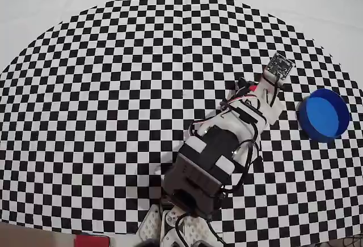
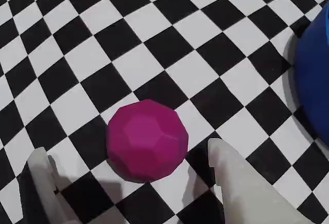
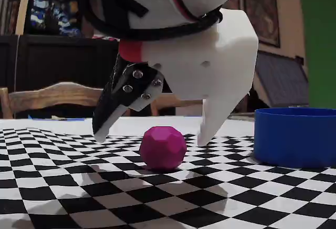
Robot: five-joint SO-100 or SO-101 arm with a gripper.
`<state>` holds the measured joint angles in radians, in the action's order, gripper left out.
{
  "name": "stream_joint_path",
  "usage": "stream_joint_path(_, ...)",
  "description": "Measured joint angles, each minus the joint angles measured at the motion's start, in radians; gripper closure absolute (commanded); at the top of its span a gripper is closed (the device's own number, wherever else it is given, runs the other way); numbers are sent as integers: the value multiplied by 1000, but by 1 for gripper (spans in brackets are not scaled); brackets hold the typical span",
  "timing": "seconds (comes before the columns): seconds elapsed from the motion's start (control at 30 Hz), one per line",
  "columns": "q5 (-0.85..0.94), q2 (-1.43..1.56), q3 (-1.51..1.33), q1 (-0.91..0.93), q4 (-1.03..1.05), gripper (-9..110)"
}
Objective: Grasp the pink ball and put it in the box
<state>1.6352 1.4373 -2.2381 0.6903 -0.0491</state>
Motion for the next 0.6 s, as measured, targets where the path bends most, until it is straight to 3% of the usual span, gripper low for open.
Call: stream_joint_path(0.6,0,-51,81,0,0,64)
